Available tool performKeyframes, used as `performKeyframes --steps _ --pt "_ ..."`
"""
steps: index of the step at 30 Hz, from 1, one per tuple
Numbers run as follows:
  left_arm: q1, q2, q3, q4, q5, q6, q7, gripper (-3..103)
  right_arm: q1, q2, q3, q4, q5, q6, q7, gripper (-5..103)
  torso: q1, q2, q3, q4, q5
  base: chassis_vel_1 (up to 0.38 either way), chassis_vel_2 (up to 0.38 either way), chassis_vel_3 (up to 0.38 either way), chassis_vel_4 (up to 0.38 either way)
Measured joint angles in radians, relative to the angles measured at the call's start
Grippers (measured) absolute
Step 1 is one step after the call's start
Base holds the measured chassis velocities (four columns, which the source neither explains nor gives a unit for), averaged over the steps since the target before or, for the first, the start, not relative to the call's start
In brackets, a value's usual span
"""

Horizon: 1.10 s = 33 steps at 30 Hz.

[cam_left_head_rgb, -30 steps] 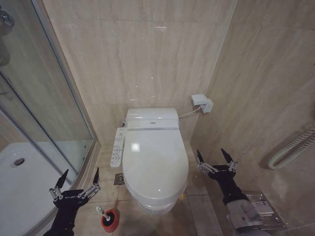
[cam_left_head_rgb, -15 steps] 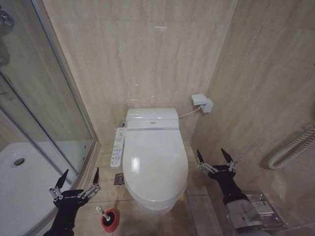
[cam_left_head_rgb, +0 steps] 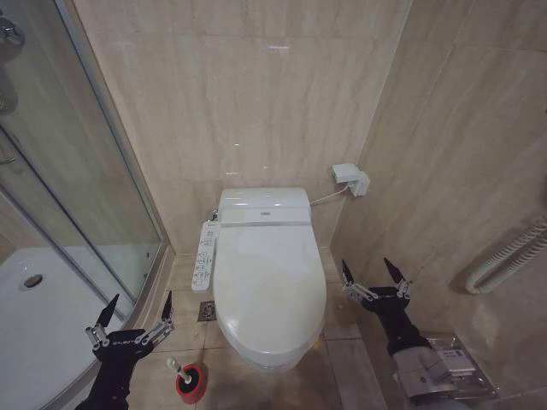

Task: Open the toilet lid, clean the toilet bowl with a toilet brush, close the toilet lid, and flush.

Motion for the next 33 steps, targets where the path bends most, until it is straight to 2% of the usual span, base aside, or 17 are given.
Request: performKeyframes --steps 20,22,23,25,26,27,30,33 --pt "-0.004 0.000 -0.002 0.000 -0.002 0.004 0.000 100 0.000 0.000 0.000 0.000 0.000 0.000 0.000 100 0.000 0.000 0.000 0.0000 0.0000 0.000 0.000 0.000 0.000" --pt "-0.032 0.003 -0.023 0.000 -0.023 0.041 0.002 100 0.000 0.000 0.000 0.000 0.000 0.000 0.000 100 0.000 0.000 0.000 0.0002 0.0001 0.000 0.000 0.000 0.000" --pt "-0.032 0.003 -0.023 0.000 -0.023 0.041 0.002 100 0.000 0.000 0.000 0.000 0.000 0.000 0.000 100 0.000 0.000 0.000 0.0002 0.0001 0.000 0.000 0.000 0.000" --pt "-0.093 0.011 -0.066 0.001 -0.070 0.124 0.007 100 0.000 0.000 0.000 0.000 0.000 0.000 0.000 100 0.000 0.000 0.000 0.0000 0.0000 0.000 0.000 0.000 0.000" --pt "-0.093 0.011 -0.066 0.001 -0.070 0.124 0.007 100 0.000 0.000 0.000 0.000 0.000 0.000 0.000 100 0.000 0.000 0.000 0.0000 0.0000 0.000 0.000 0.000 0.000" --pt "-0.111 0.013 -0.078 0.001 -0.084 0.148 0.009 100 0.000 0.000 0.000 0.000 0.000 0.000 0.000 100 0.000 0.000 0.000 -0.0001 0.0000 0.000 0.000 0.000 0.000" --pt "-0.197 0.024 -0.140 0.002 -0.150 0.266 0.017 100 0.000 0.000 0.000 0.000 0.000 0.000 0.000 100 0.000 0.000 0.000 0.0000 -0.0001 0.000 0.000 0.000 0.000" --pt "-0.247 0.028 -0.178 0.016 -0.178 0.296 0.028 100 0.000 0.000 0.000 0.000 0.000 0.000 0.000 100 0.000 0.000 0.000 0.0000 0.0000 0.000 0.000 0.000 0.000"
